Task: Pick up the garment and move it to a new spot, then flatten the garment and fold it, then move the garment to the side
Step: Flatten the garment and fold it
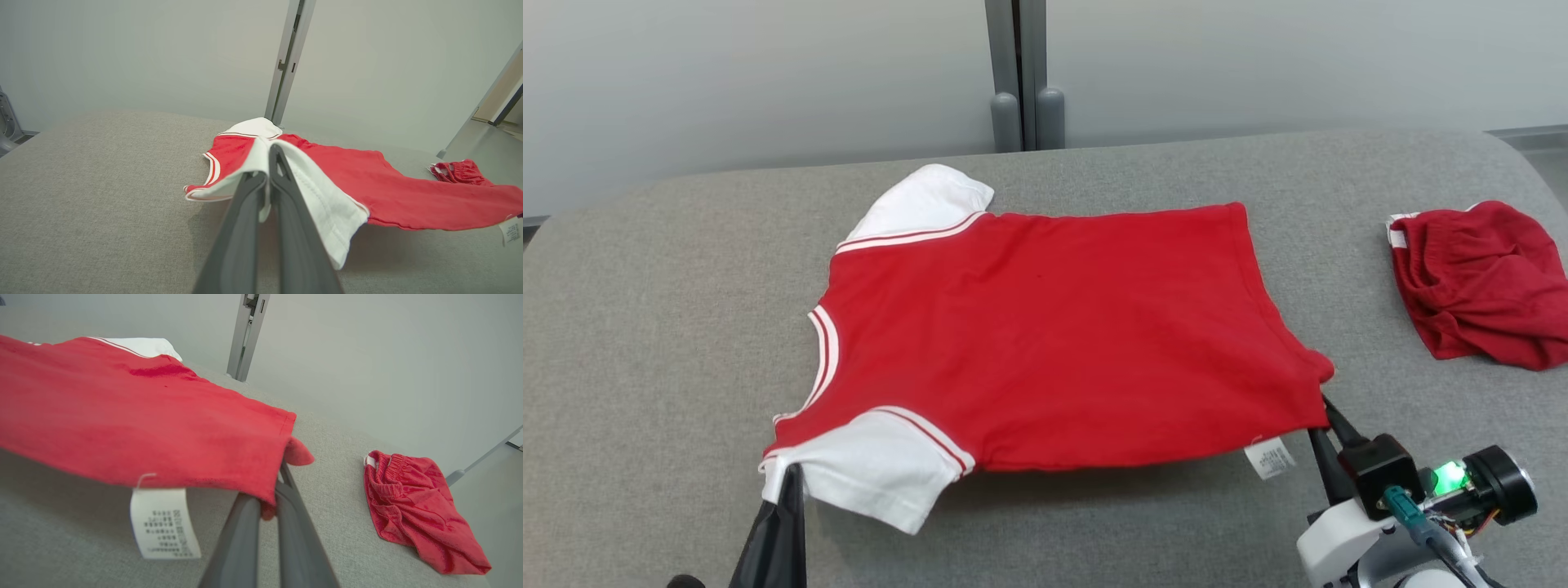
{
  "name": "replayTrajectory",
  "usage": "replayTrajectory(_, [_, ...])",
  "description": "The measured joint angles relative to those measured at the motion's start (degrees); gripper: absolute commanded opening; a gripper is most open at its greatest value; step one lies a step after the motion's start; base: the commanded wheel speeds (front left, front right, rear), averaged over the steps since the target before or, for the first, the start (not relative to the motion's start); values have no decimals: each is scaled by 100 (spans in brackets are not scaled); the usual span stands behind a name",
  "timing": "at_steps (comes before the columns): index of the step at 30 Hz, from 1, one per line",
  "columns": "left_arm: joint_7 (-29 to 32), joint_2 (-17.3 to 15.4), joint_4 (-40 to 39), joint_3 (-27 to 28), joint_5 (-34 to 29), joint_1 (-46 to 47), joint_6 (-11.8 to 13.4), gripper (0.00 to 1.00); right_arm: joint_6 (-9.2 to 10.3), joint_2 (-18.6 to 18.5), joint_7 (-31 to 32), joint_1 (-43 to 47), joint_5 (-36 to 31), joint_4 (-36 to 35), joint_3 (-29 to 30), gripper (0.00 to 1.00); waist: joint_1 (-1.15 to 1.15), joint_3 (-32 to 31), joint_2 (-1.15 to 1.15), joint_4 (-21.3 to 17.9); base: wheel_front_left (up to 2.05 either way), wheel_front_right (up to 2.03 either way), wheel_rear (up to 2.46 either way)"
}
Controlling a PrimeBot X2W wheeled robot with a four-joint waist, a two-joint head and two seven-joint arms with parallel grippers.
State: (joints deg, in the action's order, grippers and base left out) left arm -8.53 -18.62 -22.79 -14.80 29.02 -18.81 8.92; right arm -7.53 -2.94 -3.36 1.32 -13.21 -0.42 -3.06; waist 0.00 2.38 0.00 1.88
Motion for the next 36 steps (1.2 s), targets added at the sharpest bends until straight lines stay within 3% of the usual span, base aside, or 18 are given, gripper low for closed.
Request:
replayTrajectory(4, [180, 27, 194, -99, 230, -85, -52, 0, 0, -111, 305, 182, 33, 100, -140, 0, 0, -114, 0, -5, 0, 0, 0])
replayTrajectory(15, [331, 163, 1399, -287, 594, 362, -445, 0, 0, -378, 898, -235, 296, 1298, -541, 0, 0, -121, 0, -42, 0, 0, 0])
replayTrajectory(27, [216, 323, 2512, -343, 712, 1602, -898, 0, 0, -344, 1250, -1112, 502, 1849, -626, 0, 0, 103, 0, -26, 0, 0, 0])
replayTrajectory(36, [-260, 493, 3652, -394, 506, 2758, -1145, 0, 0, -265, 1287, -1752, 520, 2305, -467, 0, 0, 310, 0, -24, 0, 0, 0])
